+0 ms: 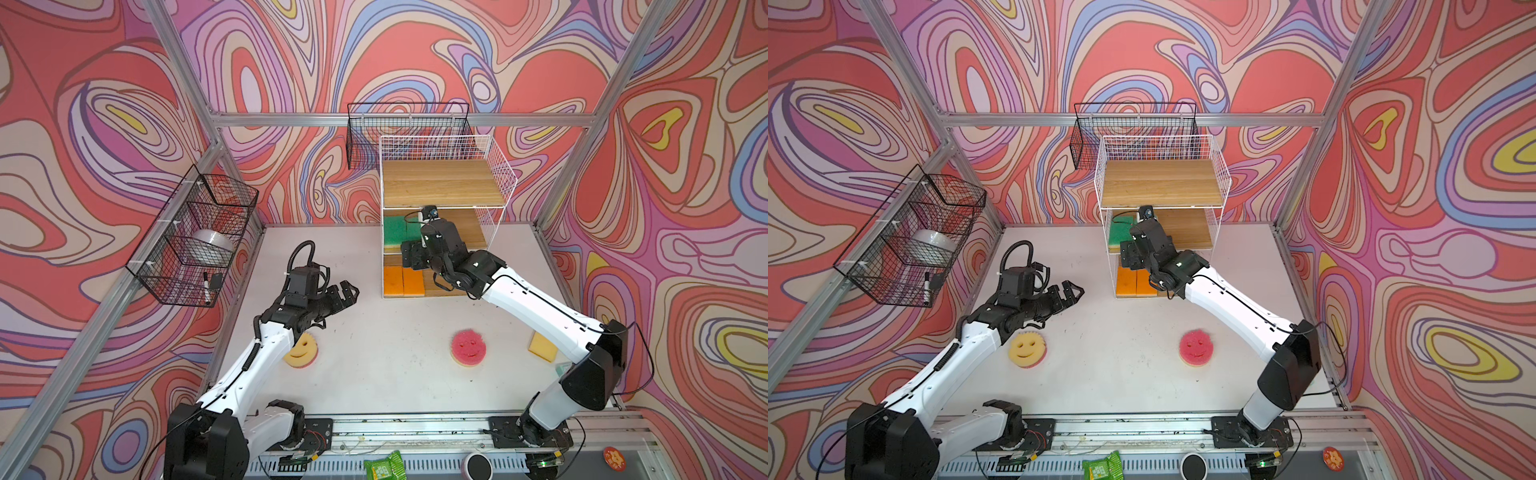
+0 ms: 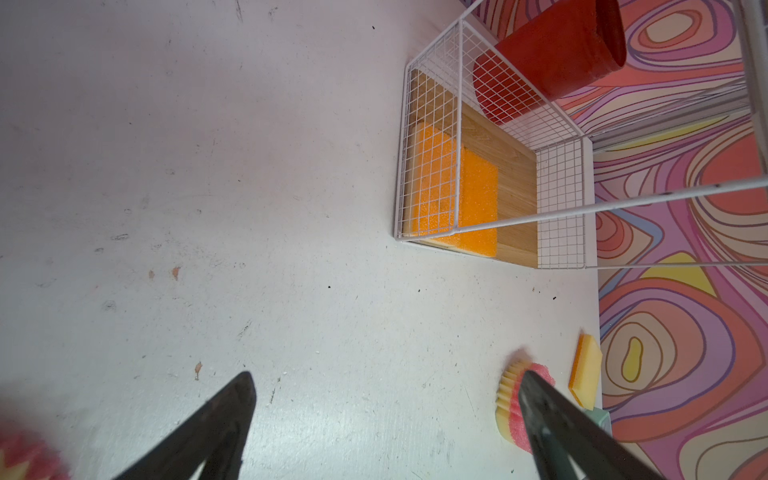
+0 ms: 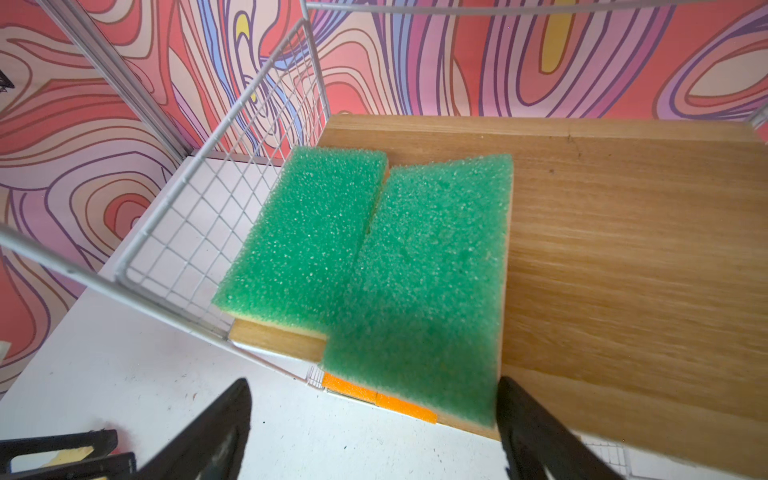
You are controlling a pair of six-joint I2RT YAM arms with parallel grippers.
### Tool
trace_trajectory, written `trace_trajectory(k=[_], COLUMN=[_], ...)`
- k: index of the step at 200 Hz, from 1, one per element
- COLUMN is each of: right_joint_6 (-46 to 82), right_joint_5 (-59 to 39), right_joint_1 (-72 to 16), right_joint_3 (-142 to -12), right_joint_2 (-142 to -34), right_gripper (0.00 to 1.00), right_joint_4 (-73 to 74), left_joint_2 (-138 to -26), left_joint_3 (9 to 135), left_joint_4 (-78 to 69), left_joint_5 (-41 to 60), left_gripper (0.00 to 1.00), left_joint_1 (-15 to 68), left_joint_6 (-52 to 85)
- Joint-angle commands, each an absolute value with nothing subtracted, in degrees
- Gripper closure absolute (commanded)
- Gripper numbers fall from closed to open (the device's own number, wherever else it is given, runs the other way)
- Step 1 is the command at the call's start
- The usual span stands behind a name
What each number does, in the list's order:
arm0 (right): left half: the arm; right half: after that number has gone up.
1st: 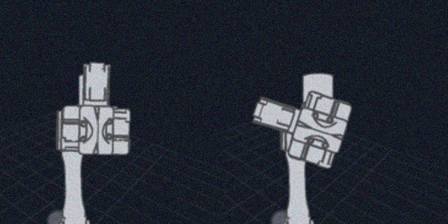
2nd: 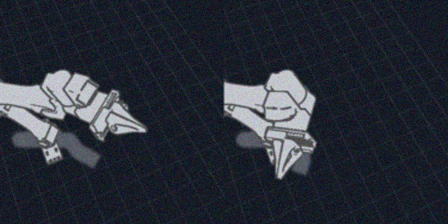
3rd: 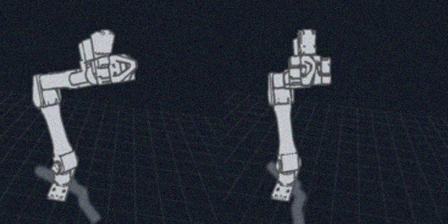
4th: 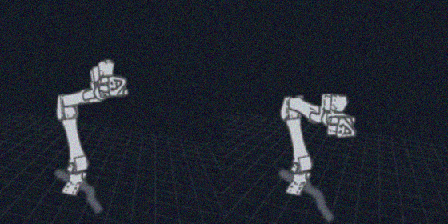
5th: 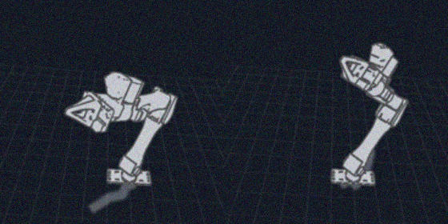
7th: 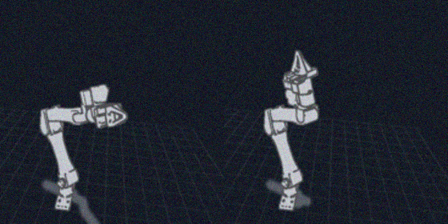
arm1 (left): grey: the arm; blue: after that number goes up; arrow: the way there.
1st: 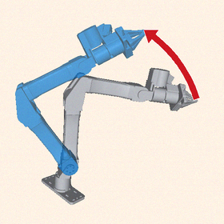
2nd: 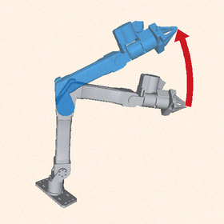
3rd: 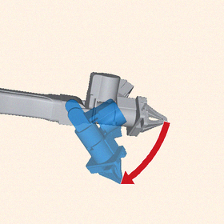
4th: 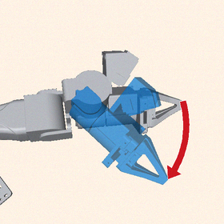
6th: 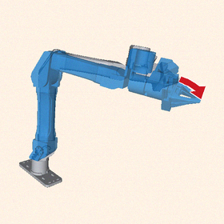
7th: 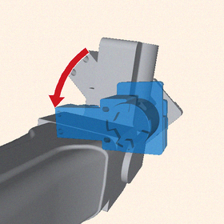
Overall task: Place and organize the cleaning sponges onto the shelf
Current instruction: 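Open the right gripper and release the sponge beside the other green sponge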
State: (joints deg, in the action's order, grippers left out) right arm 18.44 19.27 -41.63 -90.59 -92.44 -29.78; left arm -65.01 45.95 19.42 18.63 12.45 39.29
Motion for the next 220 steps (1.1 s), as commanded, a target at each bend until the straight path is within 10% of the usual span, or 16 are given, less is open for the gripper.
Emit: trace_trajectory(k=[1, 84, 127, 168, 198, 220], right_joint_6=[17.47, 18.79, 19.81, 20.54, 21.18, 23.28], right_joint_5=[18.54, 19.46, 19.87, 19.5, 18.13, 19.52], right_joint_1=[-41.22, -41.22, -41.22, -41.22, -41.15, -40.84], right_joint_3=[-89.22, -86.56, -80.99, -78.34, -77.48, -78.36], right_joint_2=[-89.99, -88.8, -83.57, -80.91, -80.68, -81.21], right_gripper=[0.05, 0.13, 0.58, 0.64, 0.96, 1.0], right_joint_4=[-27.89, -28.12, -23.98, -23.98, -23.83, -24.77], left_joint_2=[-65.04, -64.3, -63.98, -63.96, -63.86, -64.06], left_joint_3=[45.7, 45.86, 45.62, 45.7, 45.7, 45.79], left_joint_4=[18.53, 19.37, 19.51, 19.48, 19.44, 19.42], left_joint_5=[19.07, 18.83, 18.71, 18.72, 18.7, 18.7], left_gripper=[0.0, 0.0, 0.0, 0.0, 0.0, 0.0], left_joint_1=[12.83, 12.83, 12.83, 12.83, 12.83, 12.83], left_joint_6=[39.71, 39.69, 39.64, 39.73, 39.86, 39.83])
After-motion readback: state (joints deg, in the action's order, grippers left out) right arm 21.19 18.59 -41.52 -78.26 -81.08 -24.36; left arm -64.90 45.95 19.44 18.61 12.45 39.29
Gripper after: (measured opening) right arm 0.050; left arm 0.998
